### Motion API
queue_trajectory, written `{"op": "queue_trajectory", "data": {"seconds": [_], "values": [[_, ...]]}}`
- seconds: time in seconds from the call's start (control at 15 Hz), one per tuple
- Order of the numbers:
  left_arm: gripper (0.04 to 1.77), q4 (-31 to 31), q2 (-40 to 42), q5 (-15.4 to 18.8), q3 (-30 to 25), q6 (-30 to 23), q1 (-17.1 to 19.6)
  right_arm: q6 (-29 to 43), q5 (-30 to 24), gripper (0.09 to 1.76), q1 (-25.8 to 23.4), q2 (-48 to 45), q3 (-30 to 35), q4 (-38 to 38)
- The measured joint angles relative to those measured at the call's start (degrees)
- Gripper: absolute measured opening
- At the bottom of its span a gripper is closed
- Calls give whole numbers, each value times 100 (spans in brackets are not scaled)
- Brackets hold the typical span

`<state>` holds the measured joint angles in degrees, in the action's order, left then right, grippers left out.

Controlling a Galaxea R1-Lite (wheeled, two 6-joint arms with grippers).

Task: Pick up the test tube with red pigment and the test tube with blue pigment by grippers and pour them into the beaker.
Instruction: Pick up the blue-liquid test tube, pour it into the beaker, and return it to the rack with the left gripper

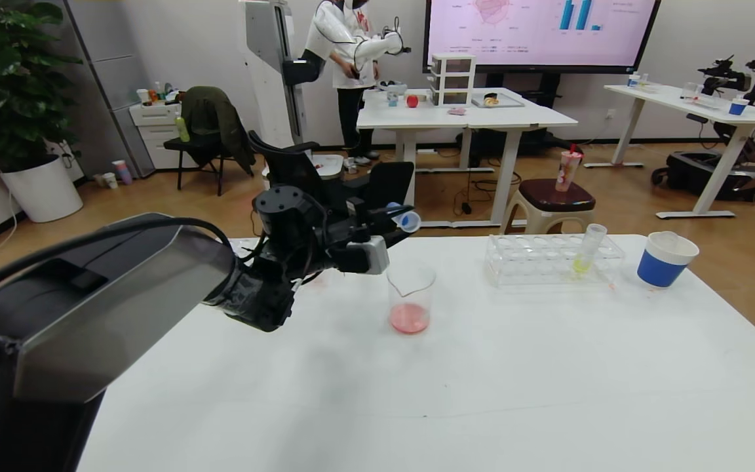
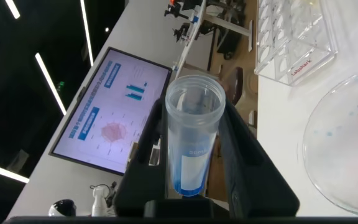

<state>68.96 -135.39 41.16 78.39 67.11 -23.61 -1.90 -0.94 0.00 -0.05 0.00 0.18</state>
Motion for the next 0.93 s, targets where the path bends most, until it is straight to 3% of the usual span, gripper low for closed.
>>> {"op": "queue_trajectory", "data": {"seconds": [0.2, 0.93], "values": [[51, 312, -201, 2, 13, 118, 27, 1, 0, 174, 0, 0, 0, 0], [51, 317, -488, 55, 56, 1156, 94, 0, 0, 174, 0, 0, 0, 2]]}}
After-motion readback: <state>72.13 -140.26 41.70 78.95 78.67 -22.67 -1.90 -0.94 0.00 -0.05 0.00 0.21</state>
